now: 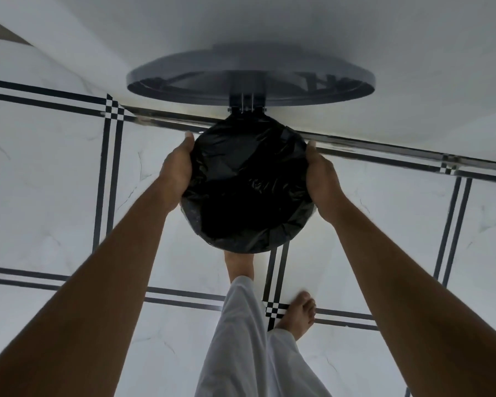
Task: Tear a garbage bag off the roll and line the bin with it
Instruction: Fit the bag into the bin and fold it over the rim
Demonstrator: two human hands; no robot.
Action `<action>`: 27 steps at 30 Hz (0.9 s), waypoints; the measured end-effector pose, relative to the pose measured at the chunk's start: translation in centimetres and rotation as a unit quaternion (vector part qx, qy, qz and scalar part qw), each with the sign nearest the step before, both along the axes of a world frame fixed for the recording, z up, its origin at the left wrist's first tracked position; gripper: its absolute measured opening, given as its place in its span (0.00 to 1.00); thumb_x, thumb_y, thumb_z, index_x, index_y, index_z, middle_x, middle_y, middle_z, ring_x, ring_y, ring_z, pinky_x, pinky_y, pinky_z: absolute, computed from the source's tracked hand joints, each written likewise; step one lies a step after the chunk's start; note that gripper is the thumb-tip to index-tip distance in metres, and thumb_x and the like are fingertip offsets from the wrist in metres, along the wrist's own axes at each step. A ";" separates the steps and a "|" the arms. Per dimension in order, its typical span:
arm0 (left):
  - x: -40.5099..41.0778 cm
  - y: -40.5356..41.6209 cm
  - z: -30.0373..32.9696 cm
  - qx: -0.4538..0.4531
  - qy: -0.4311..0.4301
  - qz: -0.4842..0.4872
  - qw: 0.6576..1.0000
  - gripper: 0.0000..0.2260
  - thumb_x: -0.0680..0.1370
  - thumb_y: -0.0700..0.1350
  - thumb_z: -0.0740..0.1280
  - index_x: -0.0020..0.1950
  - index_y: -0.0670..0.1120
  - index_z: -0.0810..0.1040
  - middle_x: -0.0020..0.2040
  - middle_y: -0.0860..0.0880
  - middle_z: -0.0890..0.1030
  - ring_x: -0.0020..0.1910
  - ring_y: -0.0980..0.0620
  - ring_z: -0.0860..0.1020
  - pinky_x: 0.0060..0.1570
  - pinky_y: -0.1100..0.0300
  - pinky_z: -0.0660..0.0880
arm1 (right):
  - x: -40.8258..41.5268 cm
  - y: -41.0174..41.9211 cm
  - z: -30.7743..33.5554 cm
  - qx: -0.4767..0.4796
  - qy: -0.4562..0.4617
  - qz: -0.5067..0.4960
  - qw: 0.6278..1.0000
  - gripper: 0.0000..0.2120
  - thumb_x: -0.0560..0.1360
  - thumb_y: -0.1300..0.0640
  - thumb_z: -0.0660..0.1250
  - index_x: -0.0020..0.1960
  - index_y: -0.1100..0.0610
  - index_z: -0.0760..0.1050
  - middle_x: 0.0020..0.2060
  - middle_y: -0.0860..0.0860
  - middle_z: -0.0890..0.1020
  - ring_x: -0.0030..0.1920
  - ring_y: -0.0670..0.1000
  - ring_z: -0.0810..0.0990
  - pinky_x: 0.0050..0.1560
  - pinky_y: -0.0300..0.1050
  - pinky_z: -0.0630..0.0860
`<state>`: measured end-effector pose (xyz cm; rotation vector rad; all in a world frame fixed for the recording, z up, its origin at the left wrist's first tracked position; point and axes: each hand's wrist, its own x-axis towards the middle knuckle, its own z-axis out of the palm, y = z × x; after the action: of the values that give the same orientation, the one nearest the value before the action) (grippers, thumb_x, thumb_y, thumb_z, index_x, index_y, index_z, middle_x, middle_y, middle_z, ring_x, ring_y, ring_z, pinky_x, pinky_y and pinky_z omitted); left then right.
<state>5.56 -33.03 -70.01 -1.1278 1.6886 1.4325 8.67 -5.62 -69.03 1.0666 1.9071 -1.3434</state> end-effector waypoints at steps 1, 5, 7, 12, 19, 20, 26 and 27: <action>-0.4 0.0 -0.3 0.022 -0.022 -0.003 1.000 0.30 0.87 0.68 0.56 0.65 0.47 0.87 0.57 0.46 0.90 0.55 0.47 0.87 0.59 0.54 0.80 | -0.4 -0.2 -0.1 -0.002 -0.008 0.016 1.000 0.35 0.86 0.28 0.49 0.70 0.48 0.84 0.65 0.50 0.86 0.66 0.54 0.84 0.73 0.55 0.77; -1.6 -0.7 -0.3 -0.024 -0.029 -0.015 0.999 0.21 0.87 0.59 0.62 0.53 0.44 0.86 0.51 0.45 0.88 0.48 0.44 0.86 0.50 0.55 0.80 | -2.0 0.2 -0.9 0.012 -0.034 -0.029 0.999 0.31 0.88 0.32 0.50 0.64 0.52 0.83 0.60 0.52 0.85 0.63 0.56 0.83 0.71 0.55 0.77; -2.2 -1.1 -0.5 -0.184 0.049 -0.094 0.977 0.17 0.84 0.55 0.63 0.47 0.44 0.82 0.47 0.46 0.84 0.46 0.44 0.80 0.49 0.52 0.75 | -2.5 0.3 -1.3 0.060 0.021 -0.011 0.998 0.28 0.88 0.33 0.52 0.51 0.51 0.81 0.51 0.49 0.85 0.55 0.53 0.83 0.64 0.52 0.77; -3.7 0.3 -0.5 -0.061 0.007 -0.136 0.989 0.42 0.77 0.80 0.56 0.70 0.49 0.85 0.66 0.47 0.86 0.63 0.44 0.84 0.72 0.47 0.76 | -3.3 -0.8 -1.1 0.057 0.064 0.069 0.994 0.31 0.88 0.33 0.52 0.52 0.56 0.82 0.44 0.49 0.84 0.51 0.53 0.83 0.56 0.51 0.75; -4.9 0.6 -0.4 -0.071 0.015 -0.162 0.984 0.20 0.86 0.59 0.63 0.60 0.46 0.88 0.64 0.42 0.87 0.61 0.41 0.85 0.69 0.48 0.79 | -4.6 -0.5 -1.7 0.071 0.015 0.119 0.990 0.34 0.89 0.34 0.48 0.55 0.59 0.82 0.44 0.50 0.82 0.52 0.55 0.82 0.54 0.50 0.72; -4.8 0.9 0.1 -0.148 0.057 -0.186 0.970 0.22 0.86 0.59 0.62 0.60 0.44 0.87 0.61 0.43 0.87 0.60 0.41 0.83 0.69 0.49 0.78 | -4.3 -0.6 -1.7 0.091 0.053 0.121 0.987 0.32 0.89 0.34 0.49 0.52 0.58 0.80 0.42 0.48 0.81 0.49 0.53 0.82 0.51 0.49 0.71; -2.7 3.0 1.9 -0.173 0.122 -0.199 0.957 0.23 0.88 0.60 0.59 0.66 0.46 0.85 0.64 0.43 0.86 0.65 0.39 0.81 0.67 0.49 0.73 | -3.2 -2.0 -0.4 0.127 0.141 0.161 0.968 0.24 0.88 0.34 0.53 0.52 0.49 0.78 0.41 0.43 0.82 0.44 0.43 0.80 0.46 0.46 0.73; -2.7 3.0 1.7 -0.168 0.095 -0.205 0.960 0.23 0.89 0.59 0.57 0.70 0.46 0.84 0.69 0.42 0.84 0.69 0.39 0.79 0.68 0.50 0.71 | -3.2 -2.2 -0.5 0.136 0.128 0.177 0.966 0.26 0.89 0.34 0.52 0.46 0.51 0.76 0.39 0.45 0.82 0.43 0.45 0.79 0.44 0.48 0.73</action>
<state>2.89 -30.05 -68.33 -0.7551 2.2089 1.0421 5.50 -7.86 -69.51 0.6459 2.3934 -1.0766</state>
